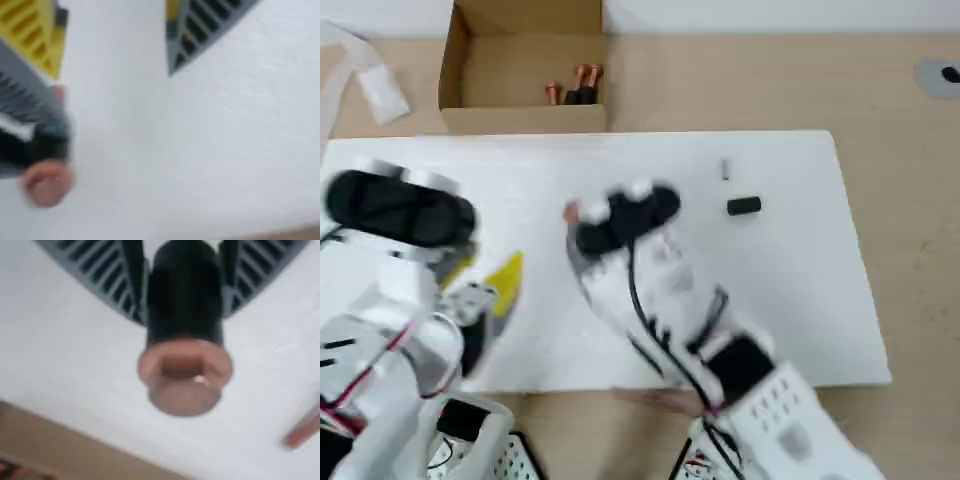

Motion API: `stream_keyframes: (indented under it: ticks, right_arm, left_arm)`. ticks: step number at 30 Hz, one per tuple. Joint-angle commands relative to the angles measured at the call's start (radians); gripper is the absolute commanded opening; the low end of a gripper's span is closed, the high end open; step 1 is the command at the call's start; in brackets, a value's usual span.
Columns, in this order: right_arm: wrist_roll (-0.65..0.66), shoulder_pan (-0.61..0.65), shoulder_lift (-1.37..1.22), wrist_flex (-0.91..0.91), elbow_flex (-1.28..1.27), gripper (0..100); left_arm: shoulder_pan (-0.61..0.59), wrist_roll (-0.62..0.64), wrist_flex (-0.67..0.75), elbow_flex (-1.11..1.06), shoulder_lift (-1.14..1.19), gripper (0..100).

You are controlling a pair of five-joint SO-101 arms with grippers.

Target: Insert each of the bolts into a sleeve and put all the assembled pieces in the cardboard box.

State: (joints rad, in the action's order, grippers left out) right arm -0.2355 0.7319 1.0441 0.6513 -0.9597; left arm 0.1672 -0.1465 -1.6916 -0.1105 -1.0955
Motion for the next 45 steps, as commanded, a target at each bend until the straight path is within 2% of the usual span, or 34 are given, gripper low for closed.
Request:
stream_keyframes:
  ticks: [1, 6, 10, 14, 20, 24, 28, 32, 35, 38, 42, 45]
  right_arm:
    - [-0.005, -0.085, -0.360, -0.002, 0.395, 0.9]
    - [-0.003, -0.162, -0.843, -0.005, 0.883, 0.9]
    - [-0.003, -0.188, -1.231, -0.005, 1.303, 0.9]
    - [0.002, -0.205, -1.618, -0.005, 1.738, 0.9]
    - [0.132, -0.206, -2.187, -0.054, 2.368, 0.9]
    - [0.213, -0.214, -2.503, -0.103, 2.637, 2.0]
    - [0.212, -0.234, -2.566, -0.114, 2.589, 15.0]
    - [0.210, -0.239, -2.559, -0.087, 2.565, 23.2]
    - [0.210, -0.237, -2.559, -0.003, 2.615, 24.6]
    - [0.209, -0.240, -2.529, 0.066, 2.629, 24.6]
    - [0.209, -0.266, -2.407, 0.195, 2.626, 24.6]
    - [0.209, -0.294, -2.312, 0.272, 2.626, 24.6]
  left_arm:
    - [-0.153, -0.008, 0.000, 0.064, 0.048, 15]
    - [-0.373, -0.002, 0.097, -0.038, 0.059, 13]
    - [-0.479, -0.002, 0.172, -0.166, 0.059, 7]
    - [-0.517, -0.006, 0.181, -0.222, 0.058, 6]
    - [-0.520, -0.005, 0.183, -0.256, 0.058, 6]
    - [-0.520, -0.008, 0.183, -0.285, 0.058, 6]
    - [-0.520, -0.009, 0.193, -0.331, 0.058, 6]
    - [-0.520, -0.003, 0.239, -0.405, 0.059, 13]
    - [-0.522, 0.031, 0.272, -0.471, 0.068, 20]
    - [-0.557, 0.075, 0.313, -0.529, 0.071, 21]
    - [-0.592, 0.002, 0.341, -0.535, 0.137, 21]
    - [-0.618, -0.081, 0.316, -0.479, 0.300, 21]
